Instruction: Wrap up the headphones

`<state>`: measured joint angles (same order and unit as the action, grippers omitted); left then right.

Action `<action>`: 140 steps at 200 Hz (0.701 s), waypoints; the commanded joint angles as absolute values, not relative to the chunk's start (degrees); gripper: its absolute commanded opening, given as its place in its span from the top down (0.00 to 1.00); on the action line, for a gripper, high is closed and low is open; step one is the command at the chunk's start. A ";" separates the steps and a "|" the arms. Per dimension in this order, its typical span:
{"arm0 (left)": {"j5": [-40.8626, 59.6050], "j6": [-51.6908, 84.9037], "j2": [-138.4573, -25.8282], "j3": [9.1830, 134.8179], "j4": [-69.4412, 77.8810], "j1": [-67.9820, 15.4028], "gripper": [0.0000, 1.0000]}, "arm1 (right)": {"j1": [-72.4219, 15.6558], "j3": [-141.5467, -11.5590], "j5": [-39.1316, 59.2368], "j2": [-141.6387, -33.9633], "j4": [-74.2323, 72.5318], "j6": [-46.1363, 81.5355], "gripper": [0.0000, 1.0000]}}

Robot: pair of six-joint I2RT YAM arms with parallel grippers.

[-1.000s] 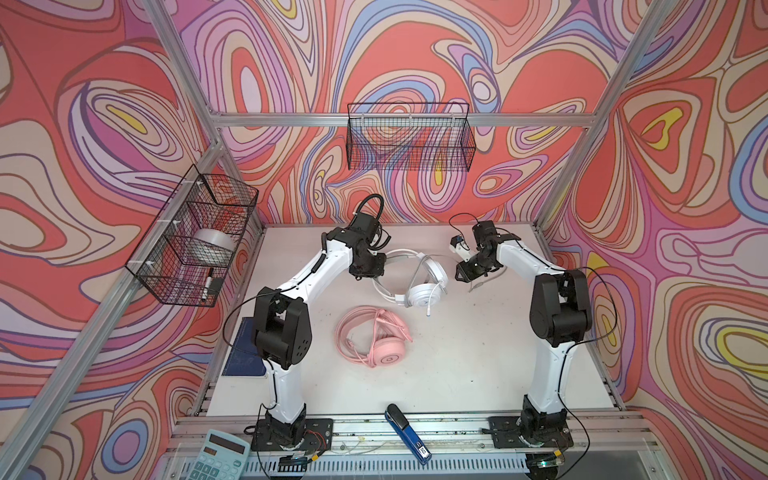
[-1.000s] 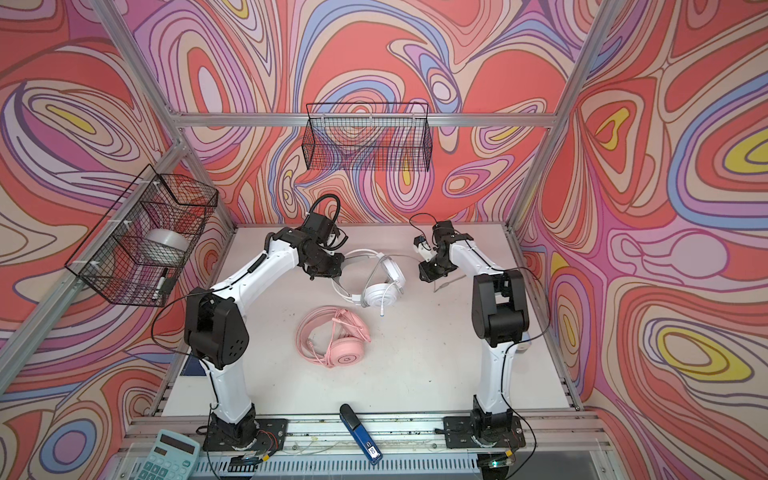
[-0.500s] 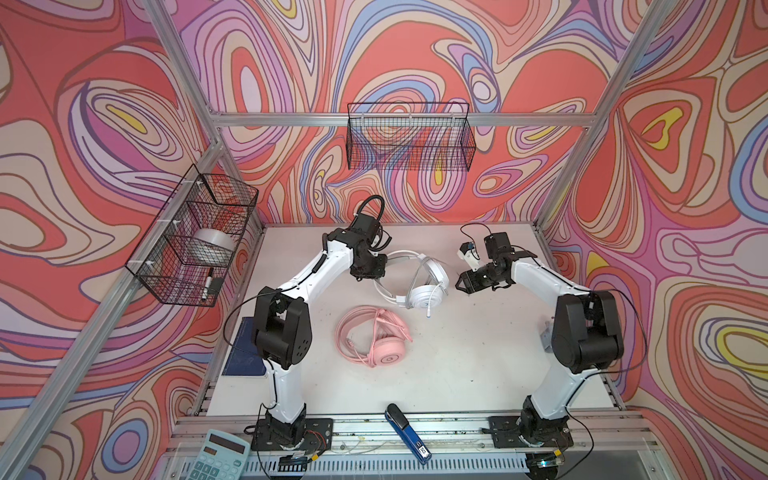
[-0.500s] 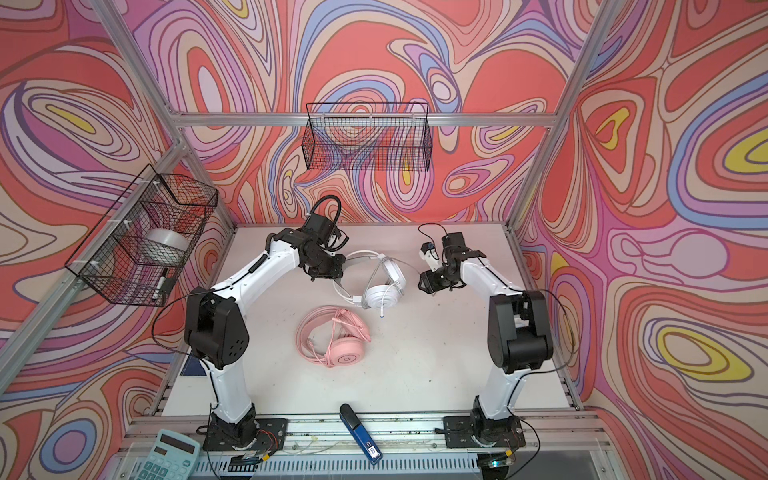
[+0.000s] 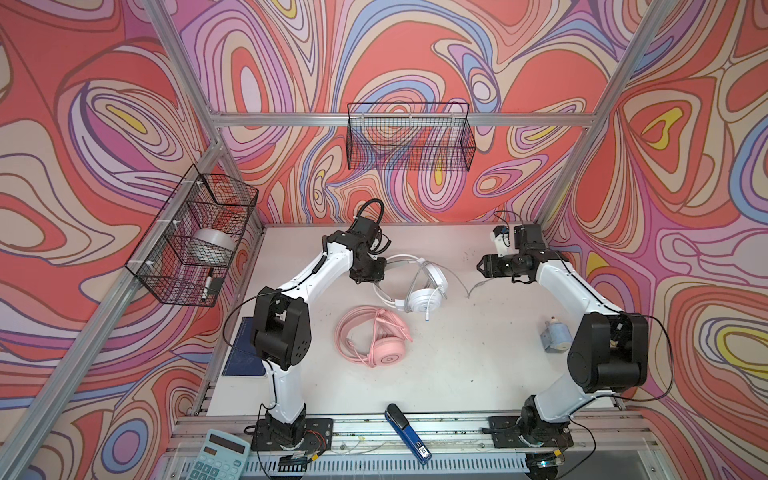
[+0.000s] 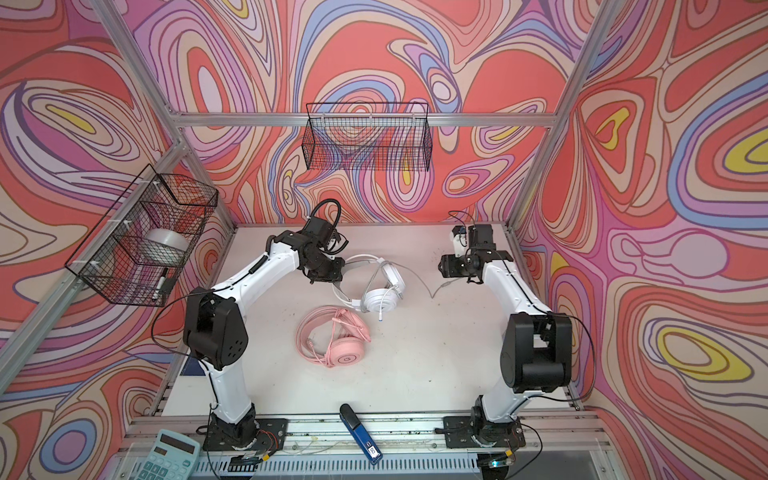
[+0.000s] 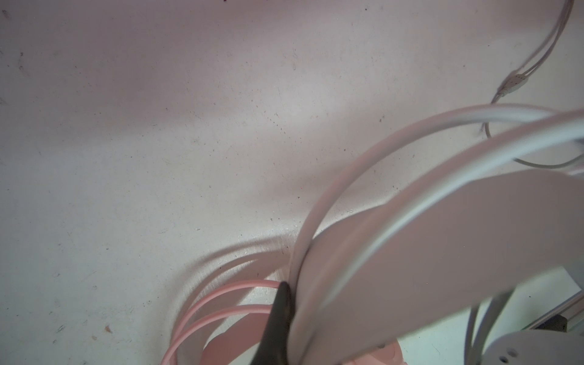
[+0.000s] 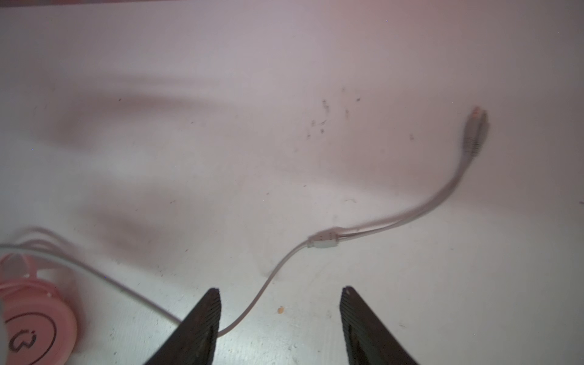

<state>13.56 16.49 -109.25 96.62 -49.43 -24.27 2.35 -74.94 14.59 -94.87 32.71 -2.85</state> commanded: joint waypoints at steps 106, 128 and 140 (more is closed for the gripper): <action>18.63 15.47 -105.14 95.36 -48.34 -23.98 1.00 | 9.75 -102.89 1.48 -124.82 38.67 9.81 0.43; 18.90 15.29 -105.12 95.22 -48.52 -23.91 1.00 | 10.02 -104.47 0.39 -127.59 37.54 11.03 0.45; 18.90 14.99 -105.03 95.06 -48.65 -23.93 1.00 | 10.04 -105.61 0.27 -129.05 37.14 10.99 0.45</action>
<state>15.88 16.01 -107.79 95.35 -49.45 -24.27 9.56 -103.15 2.24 -126.26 37.71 9.26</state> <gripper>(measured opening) 0.077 0.553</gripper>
